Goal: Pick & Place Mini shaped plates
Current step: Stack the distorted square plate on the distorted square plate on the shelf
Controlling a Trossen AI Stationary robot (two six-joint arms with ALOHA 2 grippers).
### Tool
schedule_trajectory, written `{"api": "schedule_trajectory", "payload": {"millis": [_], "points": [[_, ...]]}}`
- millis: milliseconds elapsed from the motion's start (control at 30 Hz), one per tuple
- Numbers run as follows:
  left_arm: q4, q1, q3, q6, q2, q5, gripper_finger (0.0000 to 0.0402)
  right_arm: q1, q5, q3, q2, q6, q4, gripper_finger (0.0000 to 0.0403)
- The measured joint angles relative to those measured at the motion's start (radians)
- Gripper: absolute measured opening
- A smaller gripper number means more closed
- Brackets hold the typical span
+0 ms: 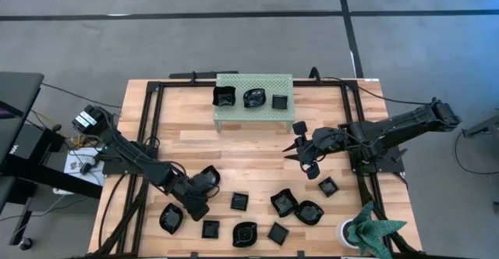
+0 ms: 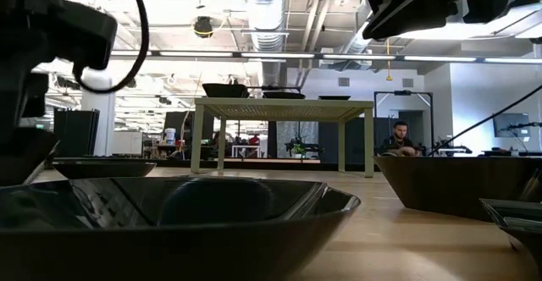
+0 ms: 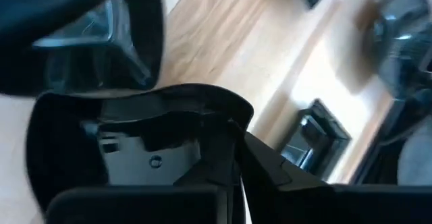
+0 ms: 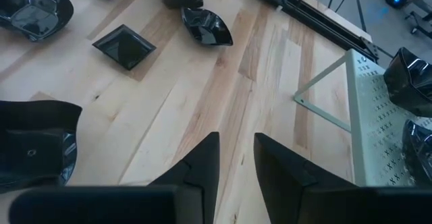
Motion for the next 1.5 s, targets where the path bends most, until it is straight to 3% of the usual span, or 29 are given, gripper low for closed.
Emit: {"api": "schedule_trajectory", "payload": {"millis": [367,600,733,1000,1100,1333,1500], "points": [[-0.003,0.005,0.013,0.133,-0.055,-0.025,0.0005,0.000,0.000,0.000,0.000,-0.001,0.000,0.0087],[-0.128,0.020,0.140,0.359,-0.123,-0.159,0.0005,0.000,0.000,0.000,0.000,-0.023,0.000,0.0087],[-0.205,0.069,0.221,0.614,-0.154,-0.274,0.0005,0.000,0.000,0.000,0.000,-0.029,0.001,0.0087],[-0.202,0.298,0.363,1.428,-0.176,-0.474,0.0005,0.001,0.000,0.000,0.000,-0.080,0.045,0.0087],[-0.203,0.419,0.394,1.639,-0.176,-0.570,0.0005,0.001,0.000,0.000,0.000,-0.081,0.055,0.0087],[-0.203,0.736,0.388,1.726,-0.168,-0.592,0.0005,0.001,0.000,0.000,0.000,-0.080,0.050,0.0087],[-0.197,0.821,0.364,1.801,-0.158,-0.582,0.0005,0.001,0.000,0.000,0.000,-0.080,0.036,0.0087]]}}
